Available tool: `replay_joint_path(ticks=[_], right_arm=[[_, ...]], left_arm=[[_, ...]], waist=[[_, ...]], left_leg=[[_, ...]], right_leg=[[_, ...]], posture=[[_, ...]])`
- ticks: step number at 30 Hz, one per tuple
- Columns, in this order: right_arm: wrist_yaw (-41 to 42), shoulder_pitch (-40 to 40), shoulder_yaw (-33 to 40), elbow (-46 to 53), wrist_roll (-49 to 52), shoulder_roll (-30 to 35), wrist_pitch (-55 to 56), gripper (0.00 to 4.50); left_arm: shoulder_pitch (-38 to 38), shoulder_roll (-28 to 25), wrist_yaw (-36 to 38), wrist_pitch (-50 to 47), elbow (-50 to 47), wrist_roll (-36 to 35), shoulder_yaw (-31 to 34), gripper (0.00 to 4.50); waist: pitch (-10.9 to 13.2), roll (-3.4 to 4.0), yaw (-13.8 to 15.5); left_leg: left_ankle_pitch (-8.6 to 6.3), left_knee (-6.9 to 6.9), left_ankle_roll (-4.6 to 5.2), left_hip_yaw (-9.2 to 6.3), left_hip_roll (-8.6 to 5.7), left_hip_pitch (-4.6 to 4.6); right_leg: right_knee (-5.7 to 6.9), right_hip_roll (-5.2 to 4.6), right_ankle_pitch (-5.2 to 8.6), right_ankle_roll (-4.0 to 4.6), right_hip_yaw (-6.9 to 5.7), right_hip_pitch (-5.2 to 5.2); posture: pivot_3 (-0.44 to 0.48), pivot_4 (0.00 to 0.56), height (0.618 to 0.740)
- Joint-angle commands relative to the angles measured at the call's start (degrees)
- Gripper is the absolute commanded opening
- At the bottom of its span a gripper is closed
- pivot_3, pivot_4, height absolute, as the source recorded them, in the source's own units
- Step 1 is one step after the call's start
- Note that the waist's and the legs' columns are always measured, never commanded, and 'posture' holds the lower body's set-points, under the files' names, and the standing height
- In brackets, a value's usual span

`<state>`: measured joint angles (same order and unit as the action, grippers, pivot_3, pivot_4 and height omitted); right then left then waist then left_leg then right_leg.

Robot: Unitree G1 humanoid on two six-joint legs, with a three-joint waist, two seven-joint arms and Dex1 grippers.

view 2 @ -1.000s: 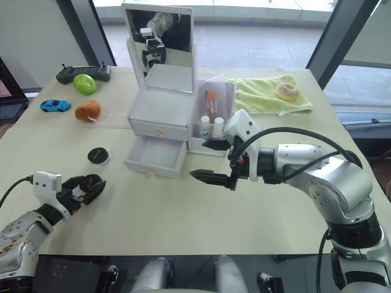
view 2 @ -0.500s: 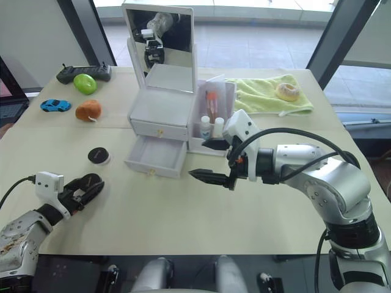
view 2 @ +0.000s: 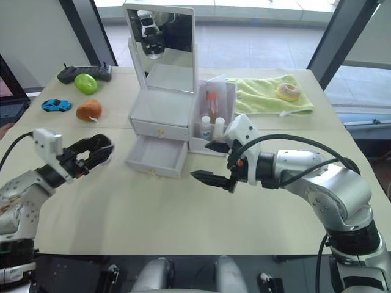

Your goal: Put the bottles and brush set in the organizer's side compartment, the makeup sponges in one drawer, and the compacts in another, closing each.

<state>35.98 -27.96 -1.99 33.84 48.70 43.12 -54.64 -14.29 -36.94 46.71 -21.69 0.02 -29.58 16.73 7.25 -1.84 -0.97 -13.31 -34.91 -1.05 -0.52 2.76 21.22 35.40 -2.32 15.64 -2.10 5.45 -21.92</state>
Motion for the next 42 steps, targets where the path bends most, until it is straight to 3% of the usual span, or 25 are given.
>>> replay_joint_path(ticks=[1,10,25,30,42], right_arm=[[-2.2,0.5,2.0,3.1,1.2,-0.9,-0.6,4.50],[-8.2,3.8,4.4,7.6,2.7,-2.4,-1.8,4.50],[-12.1,5.4,5.7,9.3,5.0,-1.8,-1.9,4.50],[-12.0,5.4,5.5,9.1,5.0,-1.7,-1.5,4.50],[-10.4,6.4,7.4,8.2,4.7,-0.1,-1.0,4.50]], left_arm=[[-5.2,0.4,3.9,0.0,3.2,1.0,-4.8,2.92],[-15.4,1.7,10.2,4.2,18.6,6.4,-11.9,2.92],[-16.0,2.7,11.7,3.3,18.9,8.0,-12.9,2.92],[-15.7,2.8,10.9,3.0,18.0,7.7,-12.1,4.49],[-13.6,0.9,10.9,-3.9,9.3,1.6,-7.5,4.49]], waist=[[0.0,0.00,-0.1],[0.0,-0.01,-0.5],[0.0,-0.01,-0.3],[0.0,-0.01,-0.3],[0.0,-0.01,-0.3]], left_leg=[[0.00,-0.01,0.00,-0.01,0.00,-0.01],[0.01,-0.07,0.01,-0.22,0.02,0.02],[0.01,-0.13,0.02,-0.27,0.02,0.04],[0.01,-0.13,0.02,-0.27,0.02,0.04],[0.01,-0.15,0.02,-0.30,0.02,0.05]], right_leg=[[0.04,0.04,0.00,0.00,0.01,0.00],[0.38,0.28,0.02,-0.04,0.08,-0.12],[0.42,0.28,0.04,-0.06,0.06,-0.11],[0.43,0.28,0.04,-0.06,0.06,-0.11],[0.44,0.29,0.05,-0.08,0.06,-0.11]], posture=[[0.000,0.150,0.740],[0.000,0.150,0.740],[0.000,0.150,0.740],[0.000,0.150,0.740],[0.000,0.150,0.740]])
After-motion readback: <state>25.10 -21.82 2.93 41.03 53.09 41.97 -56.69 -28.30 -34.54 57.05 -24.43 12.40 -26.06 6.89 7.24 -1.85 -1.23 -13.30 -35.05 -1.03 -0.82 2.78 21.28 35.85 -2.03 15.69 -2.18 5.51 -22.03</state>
